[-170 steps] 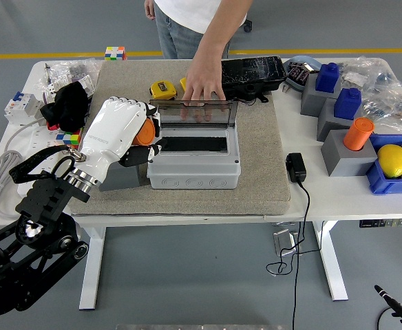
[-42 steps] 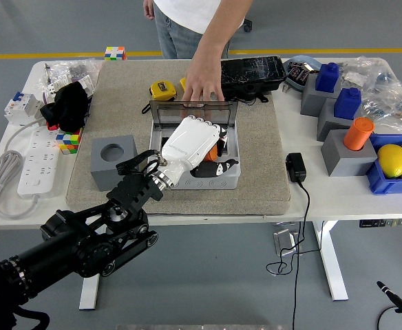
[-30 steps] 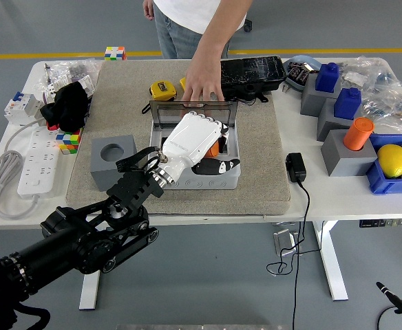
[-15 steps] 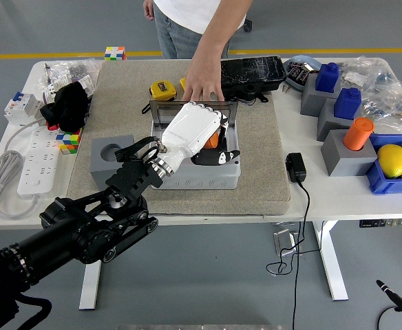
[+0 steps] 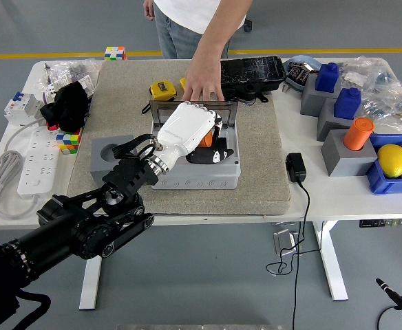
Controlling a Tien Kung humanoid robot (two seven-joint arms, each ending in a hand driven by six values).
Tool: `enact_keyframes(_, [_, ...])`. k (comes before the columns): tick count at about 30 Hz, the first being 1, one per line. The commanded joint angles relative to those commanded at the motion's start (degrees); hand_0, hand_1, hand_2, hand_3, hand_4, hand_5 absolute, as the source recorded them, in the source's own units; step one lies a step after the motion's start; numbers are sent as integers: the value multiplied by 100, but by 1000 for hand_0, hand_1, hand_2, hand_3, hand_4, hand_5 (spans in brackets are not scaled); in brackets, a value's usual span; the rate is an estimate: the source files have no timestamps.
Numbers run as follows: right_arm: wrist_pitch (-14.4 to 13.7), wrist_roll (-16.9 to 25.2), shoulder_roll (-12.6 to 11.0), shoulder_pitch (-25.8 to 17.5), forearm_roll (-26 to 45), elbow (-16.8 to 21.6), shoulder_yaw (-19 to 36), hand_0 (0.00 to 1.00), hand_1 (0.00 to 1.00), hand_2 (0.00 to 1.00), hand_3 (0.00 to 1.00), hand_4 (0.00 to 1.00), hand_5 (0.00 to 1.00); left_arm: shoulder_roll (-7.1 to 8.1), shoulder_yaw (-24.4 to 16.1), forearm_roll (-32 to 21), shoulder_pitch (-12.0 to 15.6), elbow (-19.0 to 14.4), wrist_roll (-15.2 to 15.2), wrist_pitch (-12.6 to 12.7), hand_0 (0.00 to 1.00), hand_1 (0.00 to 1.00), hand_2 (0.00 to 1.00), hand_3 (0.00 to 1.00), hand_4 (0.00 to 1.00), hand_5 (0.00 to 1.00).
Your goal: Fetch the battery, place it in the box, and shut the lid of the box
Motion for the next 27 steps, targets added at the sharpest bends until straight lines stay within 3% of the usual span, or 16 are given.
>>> enact_keyframes(17, [-5,1,-1,-9,94,0,-98,899,871,804,866,998,998,0,14,-111,36,81,-134,-43,37,2,30,27,825,494])
enact_keyframes(18, [-4,1,0,-11,90,0,-92,897,844,785,866,998,998,0,15,-136,37,81,-156,-44,54,5,49,40,904,746])
enact_keyframes(23, [-1,-1,1,-9,106,0,-112,897,844,785,866,998,998,0,-8,-372,34,101,-334,-68,54,5,49,40,904,746])
enact_keyframes(24, [1,-4,4,-8,100,0,-108,896,844,782,866,998,998,0,-8,-412,33,104,-364,-65,84,37,81,77,938,998])
enact_keyframes(27, [2,-5,8,-11,100,0,-107,896,844,782,866,998,998,0,3,-479,36,102,-419,-57,84,37,81,77,938,998])
